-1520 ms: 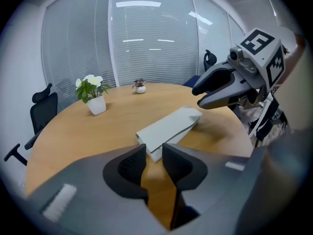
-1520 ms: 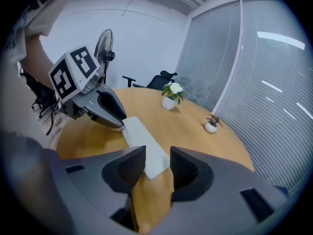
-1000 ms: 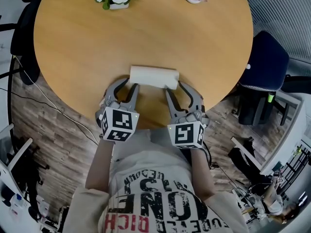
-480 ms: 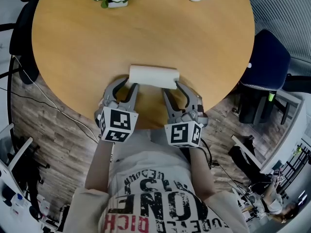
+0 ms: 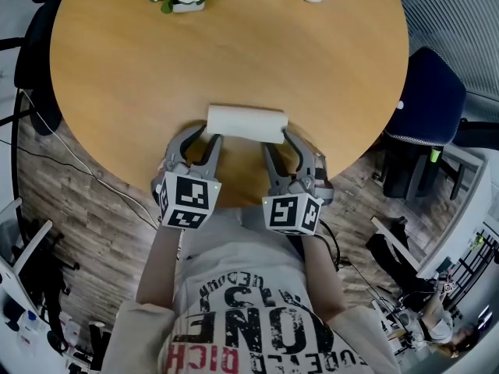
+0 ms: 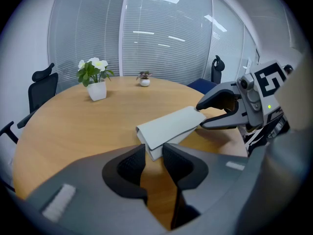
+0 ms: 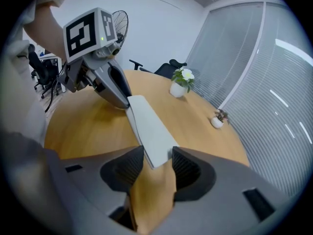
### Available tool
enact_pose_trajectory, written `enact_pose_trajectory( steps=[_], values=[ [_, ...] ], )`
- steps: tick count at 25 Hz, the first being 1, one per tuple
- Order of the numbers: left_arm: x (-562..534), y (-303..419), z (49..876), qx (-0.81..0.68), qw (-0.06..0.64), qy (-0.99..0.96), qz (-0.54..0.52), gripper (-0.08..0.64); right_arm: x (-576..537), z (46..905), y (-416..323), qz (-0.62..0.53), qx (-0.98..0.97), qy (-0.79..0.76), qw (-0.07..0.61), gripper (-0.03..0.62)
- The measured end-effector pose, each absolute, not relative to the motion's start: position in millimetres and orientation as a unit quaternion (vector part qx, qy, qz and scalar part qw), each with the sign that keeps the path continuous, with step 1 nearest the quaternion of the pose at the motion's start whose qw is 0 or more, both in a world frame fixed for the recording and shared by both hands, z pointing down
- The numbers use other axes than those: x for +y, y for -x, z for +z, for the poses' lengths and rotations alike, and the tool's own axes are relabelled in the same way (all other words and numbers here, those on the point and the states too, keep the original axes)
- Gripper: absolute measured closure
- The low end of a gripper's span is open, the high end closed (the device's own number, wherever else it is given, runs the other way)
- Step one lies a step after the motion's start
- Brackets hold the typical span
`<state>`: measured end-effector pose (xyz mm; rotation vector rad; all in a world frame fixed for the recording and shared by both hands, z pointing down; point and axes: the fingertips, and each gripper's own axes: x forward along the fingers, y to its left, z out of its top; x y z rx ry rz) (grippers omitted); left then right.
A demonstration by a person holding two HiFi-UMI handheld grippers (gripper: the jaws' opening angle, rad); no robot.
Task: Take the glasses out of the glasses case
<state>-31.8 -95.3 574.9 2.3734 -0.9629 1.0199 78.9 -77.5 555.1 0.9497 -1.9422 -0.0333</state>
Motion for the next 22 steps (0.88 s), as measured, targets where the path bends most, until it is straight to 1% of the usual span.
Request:
enact_pose_trajectory(
  steps=[3,9,22],
  values=[
    [-96.1,30.8,575.5,-0.343,0.193,-0.845,0.362,0.437,-79.8,552.9,-80.6,-0.007,-0.793,-0.395,0.464,0.439],
    [-96.1,31.9,575.8,-0.343,0.195,-0.845,0.360,0.437,-89.8,537.5,-83.2,0.017,-0.797,-0.427,0.428,0.439],
    [-96.8,30.9,576.9,-0.344,0.200,-0.845,0.357,0.437,-109.2,526.1,-88.0,0.016,-0.797,-0.449,0.403,0.440]
  ],
)
